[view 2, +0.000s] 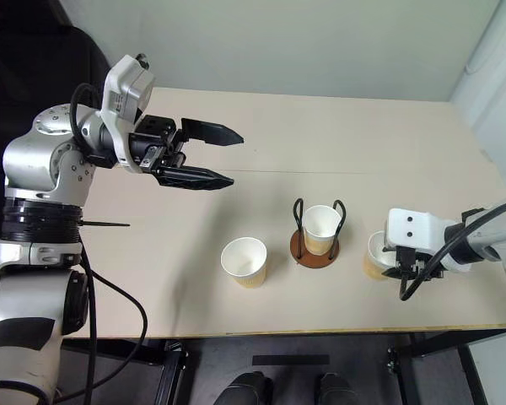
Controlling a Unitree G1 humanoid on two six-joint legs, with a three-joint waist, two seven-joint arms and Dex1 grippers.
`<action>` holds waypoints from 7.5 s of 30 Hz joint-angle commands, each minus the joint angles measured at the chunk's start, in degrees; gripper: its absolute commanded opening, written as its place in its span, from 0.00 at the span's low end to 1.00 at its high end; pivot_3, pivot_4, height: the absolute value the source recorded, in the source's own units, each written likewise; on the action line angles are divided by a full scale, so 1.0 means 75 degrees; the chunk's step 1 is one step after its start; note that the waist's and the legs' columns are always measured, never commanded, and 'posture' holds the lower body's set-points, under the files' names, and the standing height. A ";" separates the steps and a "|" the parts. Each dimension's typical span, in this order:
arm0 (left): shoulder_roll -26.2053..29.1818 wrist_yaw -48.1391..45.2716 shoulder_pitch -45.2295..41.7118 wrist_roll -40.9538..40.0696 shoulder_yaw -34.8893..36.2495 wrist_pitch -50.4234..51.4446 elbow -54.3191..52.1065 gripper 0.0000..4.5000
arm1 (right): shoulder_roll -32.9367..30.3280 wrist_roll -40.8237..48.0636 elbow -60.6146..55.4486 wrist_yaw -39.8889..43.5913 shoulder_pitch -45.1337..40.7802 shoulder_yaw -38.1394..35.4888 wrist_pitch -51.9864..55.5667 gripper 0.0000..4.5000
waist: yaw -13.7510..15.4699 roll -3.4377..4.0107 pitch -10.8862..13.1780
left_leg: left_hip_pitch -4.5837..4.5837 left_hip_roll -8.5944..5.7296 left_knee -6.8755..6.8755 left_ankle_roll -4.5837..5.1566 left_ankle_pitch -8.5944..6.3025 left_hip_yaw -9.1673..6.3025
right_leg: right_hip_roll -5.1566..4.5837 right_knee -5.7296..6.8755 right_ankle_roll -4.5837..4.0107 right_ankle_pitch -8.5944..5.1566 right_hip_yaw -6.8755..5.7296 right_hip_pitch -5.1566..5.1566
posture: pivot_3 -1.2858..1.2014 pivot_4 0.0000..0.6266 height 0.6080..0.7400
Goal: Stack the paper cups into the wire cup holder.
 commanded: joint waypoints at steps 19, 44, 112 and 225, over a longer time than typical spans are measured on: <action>0.0280 0.0017 0.0084 -0.0051 0.0189 0.0059 -0.0474 1.00 | 0.0267 -0.0411 -0.0053 0.0586 -0.1449 0.0284 -0.0208 0.01 | -0.0025 0.0000 0.0000 | 0.0000 0.0000 0.0001 0.0004 0.0000 0.0000 | 0.0000 0.0001 -0.0001 0.0000 -0.0001 0.0000 | 0.52 0.24 1.00; 0.0142 -0.0098 -0.0048 0.0097 0.0051 -0.0073 -0.0180 1.00 | 0.1976 -0.0579 0.0062 0.0973 -0.5192 0.1824 0.0082 0.01 | -0.0071 0.0001 0.0001 | -0.0012 -0.0003 -0.0003 0.0010 0.0002 -0.0011 | 0.0000 -0.0025 -0.0004 -0.0002 -0.0009 -0.0005 | 0.52 0.24 1.00; -0.0099 -0.0307 -0.0299 0.1604 -0.2579 -0.2302 0.1199 1.00 | 0.1903 0.2300 -0.1052 -0.0359 -0.4832 -0.1305 0.3228 0.82 | -0.0020 0.0005 0.0003 | -0.0032 -0.0003 -0.0019 0.0004 0.0002 -0.0023 | -0.0002 -0.0055 -0.0004 -0.0001 -0.0013 -0.0013 | 0.52 0.24 1.00; -0.3488 -0.0307 -0.3875 0.2366 -0.2405 -0.3775 0.6289 0.01 | 0.0746 0.3277 -0.0167 -0.1009 -0.0140 -0.3196 -0.0196 0.83 | 0.0190 0.0012 0.0008 | -0.0067 -0.0016 0.0050 0.0043 -0.0014 0.0025 | -0.0017 -0.0026 0.0063 0.0007 0.0002 -0.0025 | 0.52 0.24 1.00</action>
